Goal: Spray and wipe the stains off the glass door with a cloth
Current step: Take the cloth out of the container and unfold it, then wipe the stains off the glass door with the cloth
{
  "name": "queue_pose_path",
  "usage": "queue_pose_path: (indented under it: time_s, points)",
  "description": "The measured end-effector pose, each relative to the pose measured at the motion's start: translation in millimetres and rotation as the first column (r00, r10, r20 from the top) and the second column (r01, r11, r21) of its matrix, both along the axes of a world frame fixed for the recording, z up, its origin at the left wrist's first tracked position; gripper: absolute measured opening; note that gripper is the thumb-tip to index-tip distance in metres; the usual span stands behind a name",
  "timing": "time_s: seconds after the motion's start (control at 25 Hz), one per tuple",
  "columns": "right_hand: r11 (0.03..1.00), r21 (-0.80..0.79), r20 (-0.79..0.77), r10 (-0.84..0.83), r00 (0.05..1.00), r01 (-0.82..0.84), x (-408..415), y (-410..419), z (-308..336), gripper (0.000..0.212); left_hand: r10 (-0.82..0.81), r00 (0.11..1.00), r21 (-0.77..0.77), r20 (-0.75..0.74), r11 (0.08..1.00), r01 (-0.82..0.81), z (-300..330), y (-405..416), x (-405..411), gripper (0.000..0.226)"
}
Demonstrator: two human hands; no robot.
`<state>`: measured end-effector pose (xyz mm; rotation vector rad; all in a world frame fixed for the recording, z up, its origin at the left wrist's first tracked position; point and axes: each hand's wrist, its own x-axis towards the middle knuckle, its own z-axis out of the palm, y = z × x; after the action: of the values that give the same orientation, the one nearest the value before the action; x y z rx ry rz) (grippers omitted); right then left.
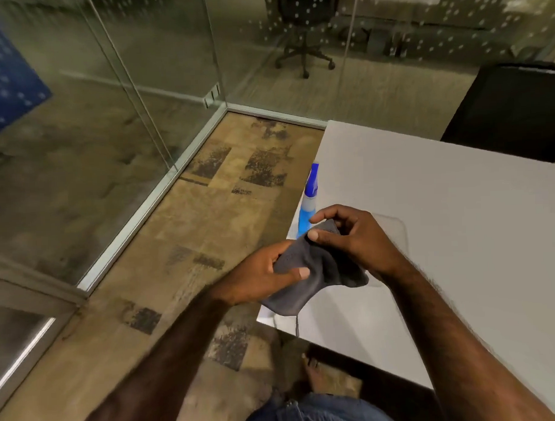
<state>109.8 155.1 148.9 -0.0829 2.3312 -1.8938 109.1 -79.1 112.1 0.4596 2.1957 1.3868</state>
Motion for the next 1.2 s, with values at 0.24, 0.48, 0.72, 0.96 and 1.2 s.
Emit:
queue_pose_path:
  time_s: [0.24,0.48,0.72,0.96,1.2]
  points:
    - [0.977,0.210,-0.117,0.050,0.992,-0.024,8.2,-108.2,-8.1,0.035,0.272,0.959,0.045,-0.083,0.962,-0.269,-6.4,-96.4,41.3,0.015]
    - [0.982,0.170,-0.113,-0.065,0.991,0.084,41.0,-217.6,-19.2,0.027,0.431,0.872,-0.041,-0.231,0.891,-0.452,1.1,-211.0,81.5,0.021]
    - [0.941,0.018,0.393,0.303,0.868,-0.337,87.1,-345.7,-37.5,0.085,0.287,0.822,-0.363,-0.492,0.791,-0.493,17.9,-281.6,143.8,0.036]
    - [0.953,-0.163,0.460,0.303,0.835,-0.256,115.3,-450.8,-47.1,0.069,0.343,0.754,-0.444,-0.560,0.645,-0.623,0.7,-337.7,213.2,0.045]
    - [0.894,-0.065,0.259,0.444,0.858,-0.444,140.9,-534.7,-23.5,0.057,0.629,0.577,-0.240,-0.520,0.541,-0.806,-14.5,-397.2,266.1,0.059]
